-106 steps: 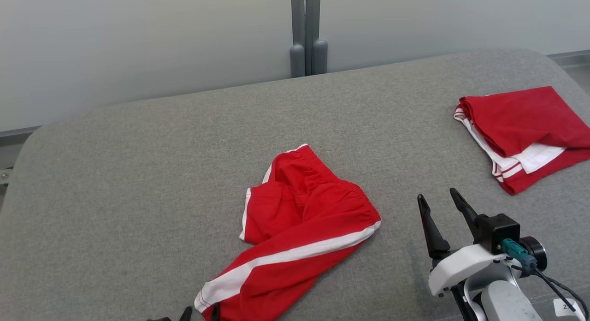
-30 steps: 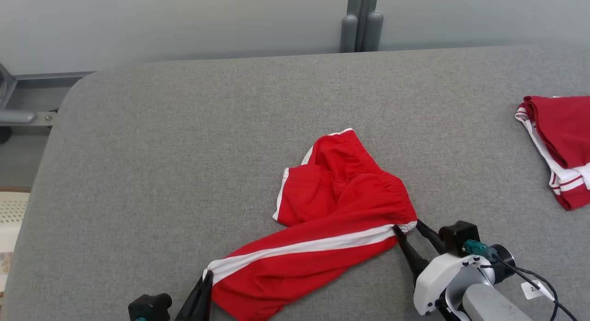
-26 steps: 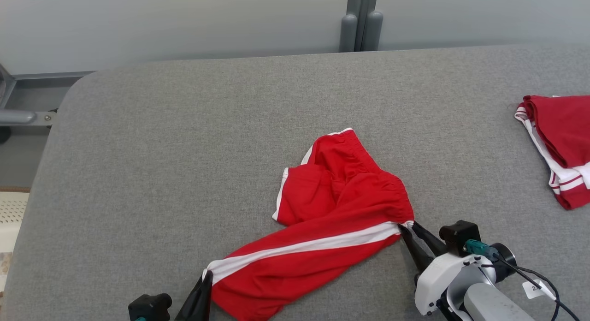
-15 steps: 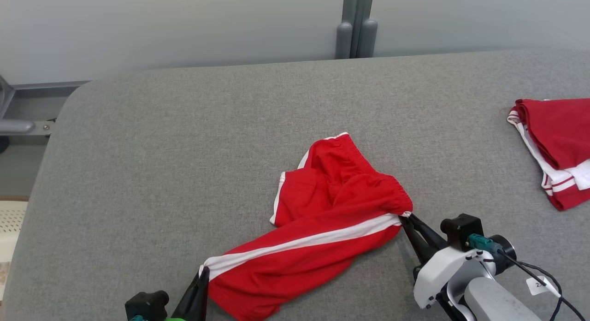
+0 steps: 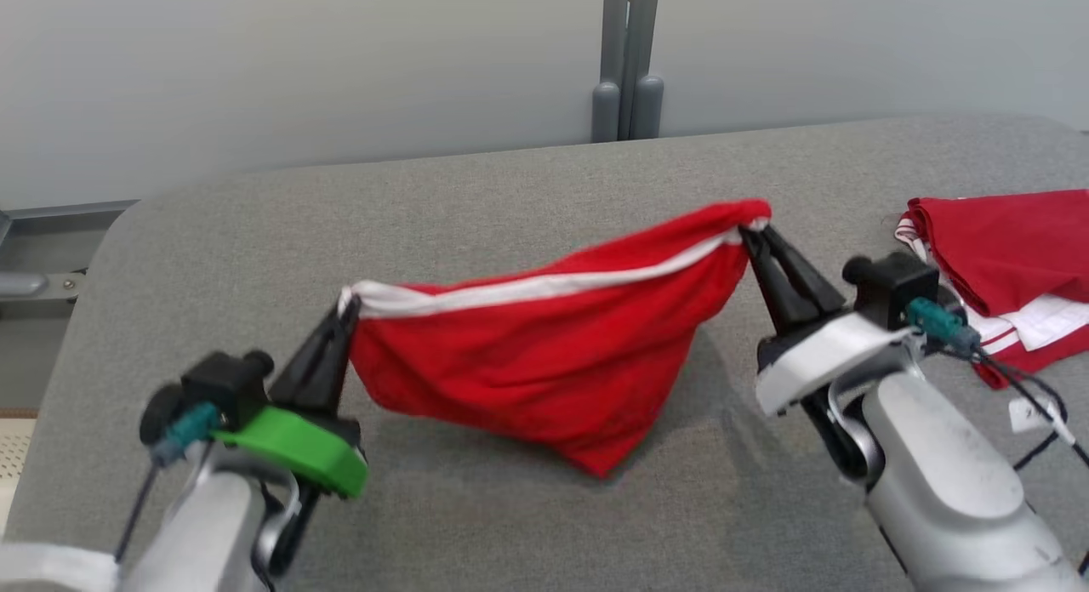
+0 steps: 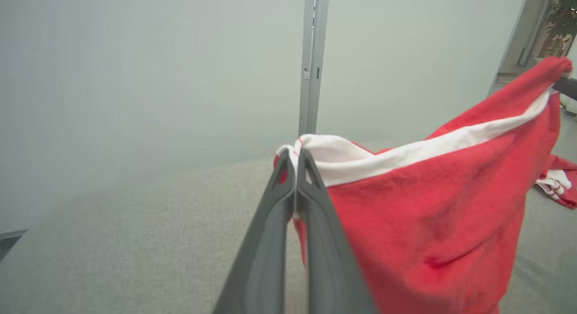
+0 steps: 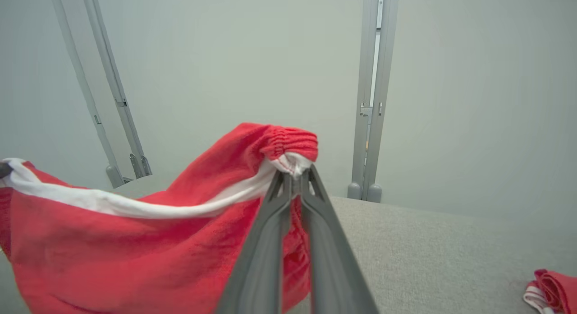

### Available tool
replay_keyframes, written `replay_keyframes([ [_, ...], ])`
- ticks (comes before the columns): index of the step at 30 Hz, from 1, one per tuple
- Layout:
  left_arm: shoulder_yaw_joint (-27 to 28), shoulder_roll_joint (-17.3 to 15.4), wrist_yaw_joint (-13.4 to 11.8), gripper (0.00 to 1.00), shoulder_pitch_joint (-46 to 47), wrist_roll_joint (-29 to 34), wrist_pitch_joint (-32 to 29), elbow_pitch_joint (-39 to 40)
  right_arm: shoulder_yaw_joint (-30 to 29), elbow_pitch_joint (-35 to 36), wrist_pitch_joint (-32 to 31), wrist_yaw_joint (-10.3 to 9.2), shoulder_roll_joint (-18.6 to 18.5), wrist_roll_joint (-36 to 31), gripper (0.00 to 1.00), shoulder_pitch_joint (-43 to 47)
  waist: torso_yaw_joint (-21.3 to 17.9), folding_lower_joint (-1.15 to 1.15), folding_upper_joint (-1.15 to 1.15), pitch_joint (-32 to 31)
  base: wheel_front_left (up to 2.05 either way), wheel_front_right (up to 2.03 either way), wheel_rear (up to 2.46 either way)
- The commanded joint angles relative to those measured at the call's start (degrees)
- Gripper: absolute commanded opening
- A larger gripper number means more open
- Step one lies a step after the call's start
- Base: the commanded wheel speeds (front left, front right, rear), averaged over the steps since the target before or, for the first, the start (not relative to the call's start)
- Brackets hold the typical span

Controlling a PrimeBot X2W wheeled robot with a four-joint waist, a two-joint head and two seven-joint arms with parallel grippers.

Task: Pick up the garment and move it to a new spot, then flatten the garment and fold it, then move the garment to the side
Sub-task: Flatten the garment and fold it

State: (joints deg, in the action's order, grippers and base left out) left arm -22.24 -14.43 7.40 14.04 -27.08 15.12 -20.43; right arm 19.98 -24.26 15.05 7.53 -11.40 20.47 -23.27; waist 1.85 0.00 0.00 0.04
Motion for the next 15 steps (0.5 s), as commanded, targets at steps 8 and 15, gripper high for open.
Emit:
replay_keyframes([
  [8, -5.82, -11.96, 0.17, 0.00, 25.94, -3.31, -0.42, -3.38, 0.00, -2.83, 0.13, -0.09, -1.06, -0.71, 0.00, -20.64, -3.91, 0.00, 0.00, 1.81, 0.00, 0.00, 0.00],
  [15, -11.75, -16.11, 0.04, 0.00, 43.73, -5.53, -3.31, -8.08, -0.18, -12.29, 0.06, -0.09, -0.44, -0.95, 0.00, -36.58, -4.75, 0.00, 0.00, 9.25, 0.00, 0.00, 0.00],
])
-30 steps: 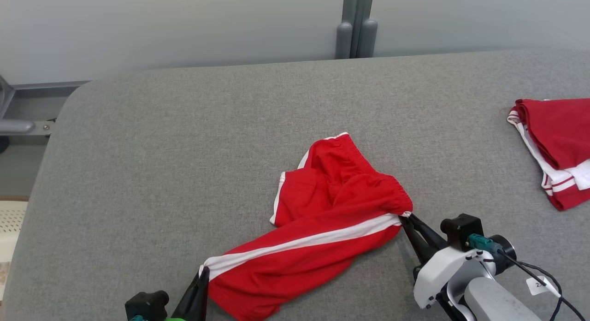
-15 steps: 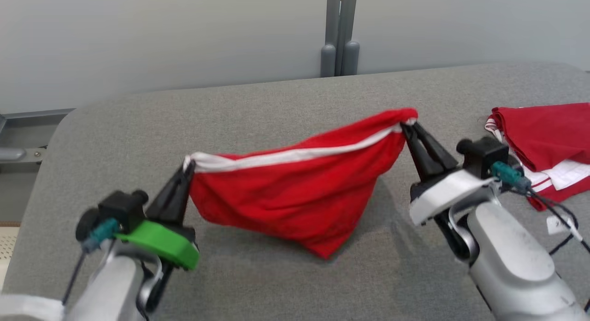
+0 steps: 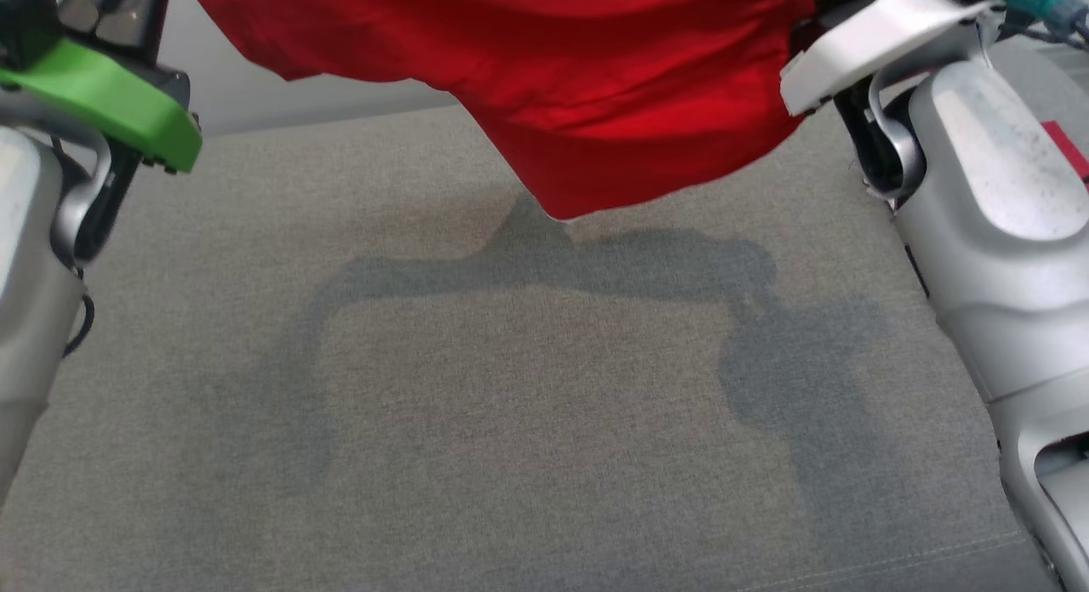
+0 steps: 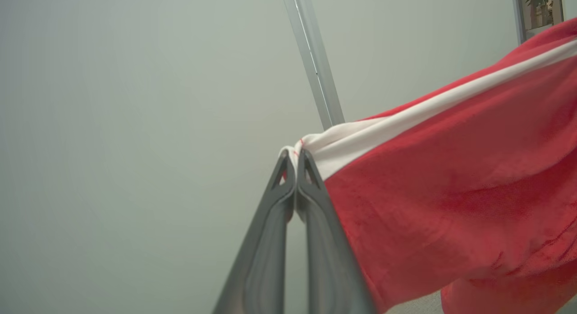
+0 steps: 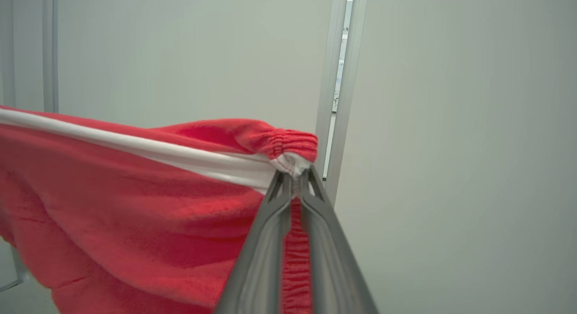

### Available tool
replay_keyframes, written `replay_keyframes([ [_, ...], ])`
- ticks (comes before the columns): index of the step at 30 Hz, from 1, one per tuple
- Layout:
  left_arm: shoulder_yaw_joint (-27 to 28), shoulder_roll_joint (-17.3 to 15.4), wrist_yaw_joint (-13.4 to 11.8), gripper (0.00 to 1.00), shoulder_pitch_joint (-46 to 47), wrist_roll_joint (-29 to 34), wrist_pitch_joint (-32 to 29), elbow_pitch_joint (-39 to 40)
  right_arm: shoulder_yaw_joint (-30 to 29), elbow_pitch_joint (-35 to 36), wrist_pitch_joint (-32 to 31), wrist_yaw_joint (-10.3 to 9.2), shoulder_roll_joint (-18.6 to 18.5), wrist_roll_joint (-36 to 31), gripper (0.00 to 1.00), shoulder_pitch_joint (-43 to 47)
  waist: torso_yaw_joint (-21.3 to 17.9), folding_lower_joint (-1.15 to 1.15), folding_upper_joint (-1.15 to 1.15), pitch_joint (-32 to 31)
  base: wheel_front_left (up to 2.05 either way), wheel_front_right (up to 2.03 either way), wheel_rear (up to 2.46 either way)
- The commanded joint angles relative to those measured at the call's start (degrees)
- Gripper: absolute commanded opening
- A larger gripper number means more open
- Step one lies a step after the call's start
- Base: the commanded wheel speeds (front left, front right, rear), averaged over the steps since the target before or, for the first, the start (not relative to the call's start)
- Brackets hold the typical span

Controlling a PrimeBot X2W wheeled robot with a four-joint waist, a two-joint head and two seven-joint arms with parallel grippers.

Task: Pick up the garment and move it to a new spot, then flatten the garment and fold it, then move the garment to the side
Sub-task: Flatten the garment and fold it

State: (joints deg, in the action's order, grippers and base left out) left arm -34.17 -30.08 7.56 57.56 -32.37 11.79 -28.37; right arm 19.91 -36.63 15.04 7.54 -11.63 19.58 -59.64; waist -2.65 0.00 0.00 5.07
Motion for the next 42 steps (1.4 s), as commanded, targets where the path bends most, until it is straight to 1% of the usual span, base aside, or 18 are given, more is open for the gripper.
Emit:
replay_keyframes([
  [1, -0.26, -0.46, -0.12, 0.00, 2.27, -0.92, -0.14, -1.06, 0.04, -1.28, -0.01, -0.11, -0.25, -0.48, 0.00, -2.30, -0.15, 0.00, 0.00, 5.63, 0.00, 0.00, 0.00],
  [4, -2.97, -0.35, -0.12, 0.00, 7.47, -1.05, -0.50, -3.62, -0.24, -6.00, -0.47, -0.11, 0.11, -0.78, 0.00, -7.42, 0.20, 0.00, 0.00, 10.01, 0.00, 0.00, 0.00],
  [8, -5.99, 0.84, -0.13, 0.00, 14.71, -0.21, 0.00, -7.27, -0.68, -11.75, -1.77, -0.12, 0.12, -1.50, 0.00, -14.47, 1.19, 0.00, 0.00, 15.45, 0.00, 0.00, 0.00],
  [10, -6.13, 1.32, -0.13, 0.00, 19.36, 0.42, 0.92, -9.13, -0.50, -13.42, -1.39, -0.11, 0.31, -3.12, 0.00, -19.10, 1.38, 0.00, 0.00, 18.23, 0.00, 0.00, 0.00],
  [13, -6.27, 2.64, -0.34, 0.00, 25.22, 3.03, 2.50, -11.38, -3.21, -15.63, -0.51, -0.11, 0.93, -5.12, 0.00, -23.75, 1.71, 0.00, 0.00, 21.25, 0.00, 0.00, 0.00],
  [16, -5.07, 3.38, -1.79, 0.00, 29.88, 5.47, 3.30, -12.77, -7.96, -15.71, 0.13, -0.12, 0.95, -8.39, 0.00, -26.88, 1.97, 0.00, 0.00, 22.21, 0.00, 0.00, 0.00],
  [17, -4.12, 3.73, -2.27, 0.00, 31.52, 6.06, 3.42, -12.16, -10.46, -13.60, 0.20, -0.13, 1.04, -9.57, 0.00, -27.84, 2.10, 0.00, 0.00, 22.61, 0.00, 0.00, 0.00],
  [19, -2.35, 4.34, -2.57, 0.00, 32.76, 7.78, 3.38, -9.12, -13.17, -10.45, 0.10, -0.13, 2.06, -12.45, 0.00, -26.79, 2.39, 0.00, 0.00, 23.41, 0.00, 0.00, 0.00],
  [22, -0.23, 4.94, -1.85, 0.00, 28.39, 8.65, 3.25, -7.25, -15.65, -8.77, 0.09, -0.12, 2.84, -14.68, 0.00, -22.27, 2.62, 0.00, 0.00, 24.25, 0.00, 0.00, 0.00],
  [25, 2.53, 5.68, -1.23, 0.00, 24.70, 7.61, 3.29, -5.78, -16.58, -8.07, 0.11, -0.13, 2.90, -14.07, 0.00, -19.46, 2.53, 0.00, 0.00, 25.88, 0.00, 0.00, 0.00],
  [27, 3.61, 6.40, -0.73, 0.00, 20.12, 7.45, 3.30, -4.79, -14.34, -7.74, 0.11, -0.12, 2.95, -12.95, 0.00, -15.81, 2.41, 0.00, 0.00, 26.68, 0.00, 0.00, 0.00],
  [31, 6.46, 8.22, -0.23, 0.00, 10.23, 7.30, 3.31, -1.85, -10.65, -5.12, 0.12, -0.12, 1.41, -8.41, 0.00, -8.40, 2.07, 0.00, 0.00, 27.82, 0.00, 0.00, 0.00],
  [33, 9.45, 9.45, -0.18, 0.00, 4.81, 6.45, 3.31, -0.73, -8.53, -3.17, 0.12, -0.12, 0.82, -5.30, 0.00, -3.55, 1.87, 0.00, 0.00, 27.60, 0.00, 0.00, 0.00],
  [36, 12.75, 11.38, -0.14, 0.00, -3.60, 7.24, 3.32, 0.22, -7.42, -0.77, 0.12, -0.13, -0.68, 0.17, 0.00, 4.56, 1.50, 0.00, 0.00, 25.94, 0.00, 0.00, 0.00],
  [38, 14.00, 12.53, -0.19, 0.00, -8.68, 7.52, 3.32, 0.88, -6.15, 0.35, 0.12, -0.13, -1.52, 2.88, 0.00, 10.11, 1.20, 0.00, 0.00, 24.14, 0.00, 0.00, 0.00],
  [39, 14.18, 12.95, -0.18, 0.00, -11.09, 7.57, 3.32, 1.05, -6.23, 0.83, 0.12, -0.16, -1.99, 4.53, 0.00, 12.58, 1.12, 0.00, 0.00, 23.18, 0.00, 0.00, 0.00],
  [40, 14.18, 12.95, -0.18, 0.00, -11.09, 7.57, 3.32, 1.05, -6.23, 0.83, 0.12, -0.16, -1.99, 4.53, 0.00, 12.58, 1.12, 0.00, 0.00, 23.18, 0.00, 0.00, 0.00],
  [42, 14.26, 13.67, -0.18, 0.00, -15.96, 7.42, 3.32, 1.29, -4.72, 1.58, 0.13, -0.17, -2.90, 6.20, 0.00, 17.48, 0.82, 0.00, 0.00, 21.06, 0.00, 0.00, 0.00],
])
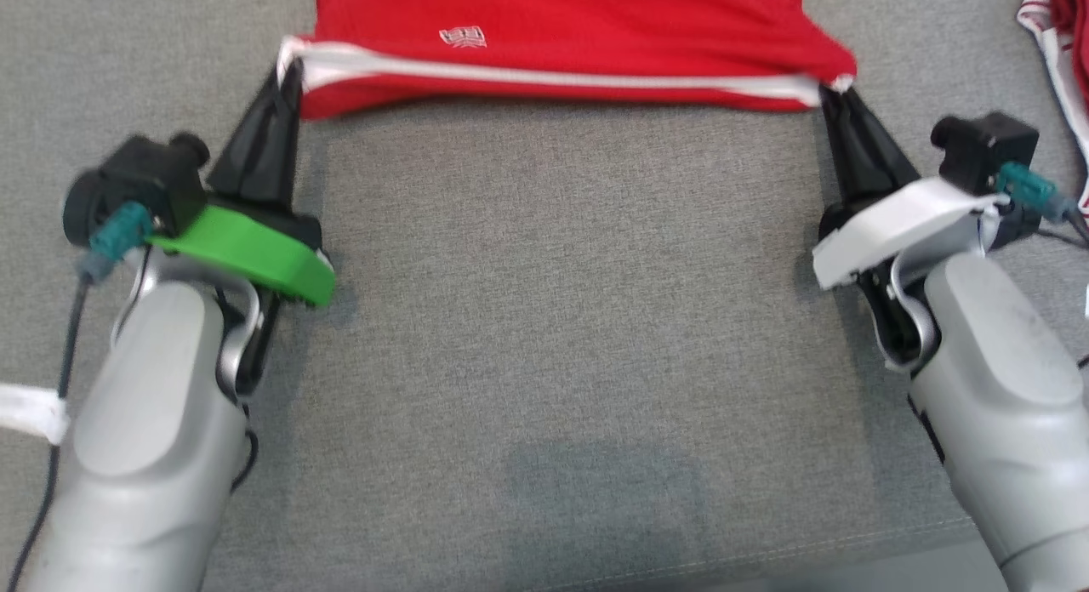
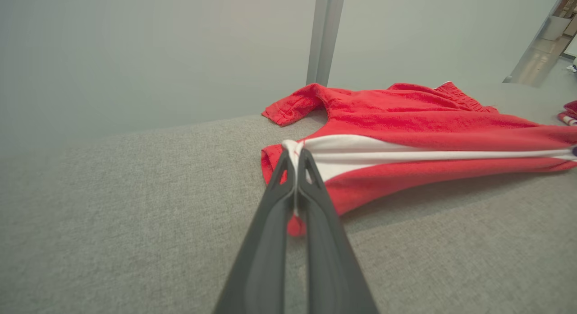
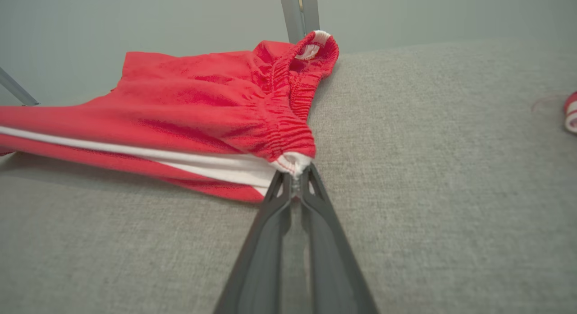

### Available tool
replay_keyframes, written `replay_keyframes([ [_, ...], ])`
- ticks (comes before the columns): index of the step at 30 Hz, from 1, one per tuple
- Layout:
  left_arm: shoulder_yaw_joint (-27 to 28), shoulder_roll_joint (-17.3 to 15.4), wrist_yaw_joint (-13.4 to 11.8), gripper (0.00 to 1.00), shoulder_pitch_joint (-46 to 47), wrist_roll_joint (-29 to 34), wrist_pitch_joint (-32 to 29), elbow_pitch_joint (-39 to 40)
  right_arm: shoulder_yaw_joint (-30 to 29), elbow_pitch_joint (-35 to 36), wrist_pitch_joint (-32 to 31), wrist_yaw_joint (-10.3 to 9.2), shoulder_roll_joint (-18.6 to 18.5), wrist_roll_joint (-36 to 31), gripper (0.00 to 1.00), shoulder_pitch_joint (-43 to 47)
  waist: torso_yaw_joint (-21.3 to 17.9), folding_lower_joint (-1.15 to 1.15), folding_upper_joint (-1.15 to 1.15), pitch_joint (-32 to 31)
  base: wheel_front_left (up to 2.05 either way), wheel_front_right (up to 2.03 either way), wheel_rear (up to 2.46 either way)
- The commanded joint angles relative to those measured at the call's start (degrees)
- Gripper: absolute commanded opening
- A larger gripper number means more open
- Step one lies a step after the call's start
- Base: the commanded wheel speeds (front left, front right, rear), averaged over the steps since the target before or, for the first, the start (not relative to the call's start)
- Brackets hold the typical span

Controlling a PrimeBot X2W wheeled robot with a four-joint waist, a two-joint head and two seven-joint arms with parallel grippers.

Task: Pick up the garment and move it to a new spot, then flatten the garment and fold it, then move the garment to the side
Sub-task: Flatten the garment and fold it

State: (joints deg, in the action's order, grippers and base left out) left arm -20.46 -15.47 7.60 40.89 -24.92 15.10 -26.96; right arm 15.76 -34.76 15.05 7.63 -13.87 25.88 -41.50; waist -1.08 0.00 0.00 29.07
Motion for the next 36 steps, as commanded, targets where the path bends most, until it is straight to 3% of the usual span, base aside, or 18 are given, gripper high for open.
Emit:
replay_keyframes([
  [1, 0.90, -0.62, -0.21, 0.00, -1.64, -0.29, 0.01, -0.18, -0.39, -0.06, 0.11, -0.27, -0.88, 1.21, 0.00, 1.68, -0.89, 0.00, 0.00, -4.03, 0.00, 0.00, 0.00],
  [8, 3.03, 2.14, -0.30, 0.00, -18.09, -0.89, 0.02, -0.72, 2.05, 0.35, 0.11, -0.28, -2.25, 4.13, 0.00, 14.65, -1.51, 0.00, 0.00, -13.67, 0.00, 0.00, 0.00],
  [13, 8.13, 5.17, -0.38, 0.00, -29.02, -0.88, 0.02, -0.19, 1.87, -0.54, 0.12, -0.43, -1.35, 6.05, 0.00, 20.65, -1.91, 0.00, 0.00, -20.05, 0.00, 0.00, 0.00],
  [19, 7.67, 7.09, -0.38, 0.00, -37.84, 0.32, 0.04, 0.20, 3.67, -2.33, 0.13, -0.42, -1.54, 7.34, 0.00, 27.51, -1.48, 0.00, 0.00, -27.35, 0.00, 0.00, 0.00],
  [27, 8.75, 7.03, -0.37, 0.00, -45.62, 1.72, 0.13, 0.48, 6.48, -1.96, 0.13, -0.42, -1.83, 10.53, 0.00, 34.14, -1.89, 0.00, 0.00, -32.89, 0.00, 0.00, 0.00],
  [36, 11.31, 7.13, -0.43, 0.00, -51.38, 2.45, 0.14, 0.38, 7.81, -0.44, 0.17, -0.58, -3.60, 12.84, 0.00, 40.84, -1.54, 0.00, 0.00, -34.95, 0.00, 0.00, 0.00],
])
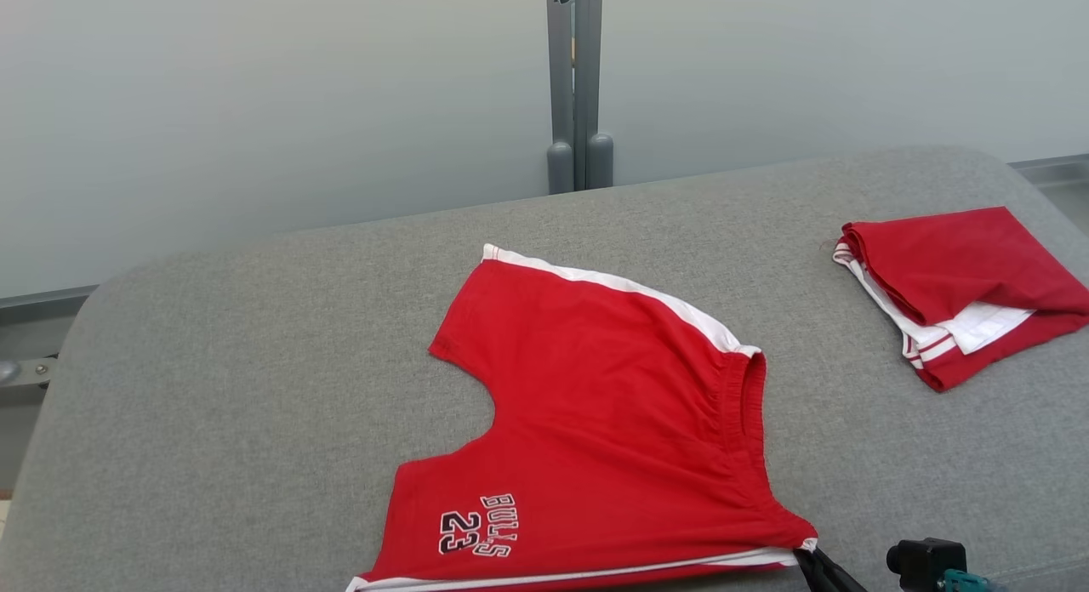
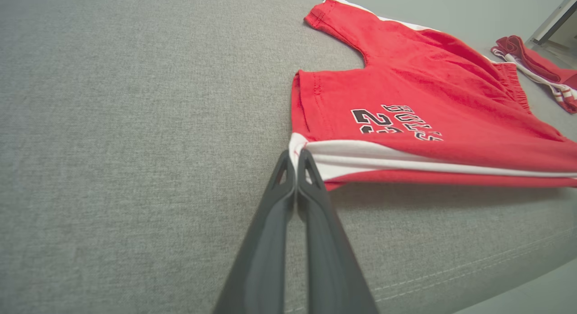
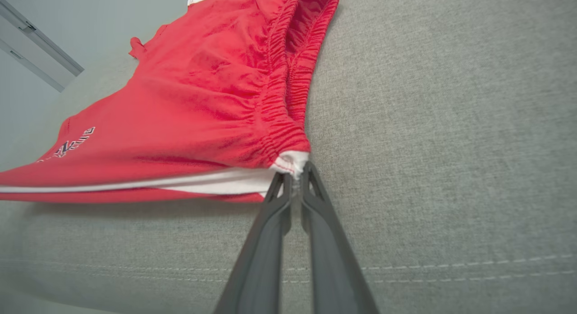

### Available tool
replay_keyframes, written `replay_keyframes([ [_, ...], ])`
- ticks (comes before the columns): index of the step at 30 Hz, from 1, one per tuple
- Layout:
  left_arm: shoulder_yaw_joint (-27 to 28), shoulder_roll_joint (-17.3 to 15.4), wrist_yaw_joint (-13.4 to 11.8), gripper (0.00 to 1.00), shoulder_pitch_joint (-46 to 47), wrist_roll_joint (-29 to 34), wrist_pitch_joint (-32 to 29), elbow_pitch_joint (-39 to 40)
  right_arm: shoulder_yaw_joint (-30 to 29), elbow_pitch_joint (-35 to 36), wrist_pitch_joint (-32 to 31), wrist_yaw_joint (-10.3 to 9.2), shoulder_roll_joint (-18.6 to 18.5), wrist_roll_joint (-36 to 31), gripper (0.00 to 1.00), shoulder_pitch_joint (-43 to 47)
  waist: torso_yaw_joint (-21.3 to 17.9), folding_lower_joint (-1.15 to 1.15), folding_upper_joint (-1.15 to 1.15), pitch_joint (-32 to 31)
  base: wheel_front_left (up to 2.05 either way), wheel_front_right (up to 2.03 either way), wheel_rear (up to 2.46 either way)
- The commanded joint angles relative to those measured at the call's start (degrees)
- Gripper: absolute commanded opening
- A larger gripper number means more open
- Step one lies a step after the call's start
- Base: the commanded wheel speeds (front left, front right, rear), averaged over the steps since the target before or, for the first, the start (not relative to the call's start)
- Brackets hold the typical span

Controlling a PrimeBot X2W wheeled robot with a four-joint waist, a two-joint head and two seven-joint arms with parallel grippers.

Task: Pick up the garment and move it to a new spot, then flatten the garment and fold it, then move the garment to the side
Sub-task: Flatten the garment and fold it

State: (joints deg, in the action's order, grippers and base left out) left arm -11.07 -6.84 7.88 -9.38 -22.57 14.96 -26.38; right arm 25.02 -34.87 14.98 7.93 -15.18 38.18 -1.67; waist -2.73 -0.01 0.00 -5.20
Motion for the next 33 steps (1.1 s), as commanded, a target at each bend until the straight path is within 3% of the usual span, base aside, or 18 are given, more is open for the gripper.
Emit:
replay_keyframes([
  [1, 2.11, -1.49, -0.71, 0.00, -1.41, 0.21, 0.29, -0.11, -1.53, 0.03, 0.24, -0.88, -2.42, 0.51, 0.00, 1.45, 0.09, 0.01, 0.00, -0.62, 0.00, 0.00, 0.00],
  [8, 2.43, -1.28, -0.72, 0.00, -0.08, 0.27, 0.29, 2.97, -3.44, 3.09, 0.25, -0.88, -2.47, -1.00, 0.00, 0.44, -0.49, 0.01, 0.00, 1.06, 0.00, 0.00, 0.00],
  [15, 0.95, -3.18, -0.71, 0.00, 11.39, 2.18, 0.29, 6.39, -8.52, 5.56, 0.25, -0.87, 0.29, -2.15, 0.00, -4.87, -1.19, 0.01, 0.00, 4.69, 0.00, 0.00, 0.00],
  [33, -11.22, -6.96, -0.57, 0.00, 48.59, 5.55, 0.23, -17.10, -16.42, 1.10, 0.22, -0.53, 9.99, -11.82, 0.00, -25.19, -7.35, 0.01, 0.00, 21.95, 0.00, 0.00, 0.00],
])
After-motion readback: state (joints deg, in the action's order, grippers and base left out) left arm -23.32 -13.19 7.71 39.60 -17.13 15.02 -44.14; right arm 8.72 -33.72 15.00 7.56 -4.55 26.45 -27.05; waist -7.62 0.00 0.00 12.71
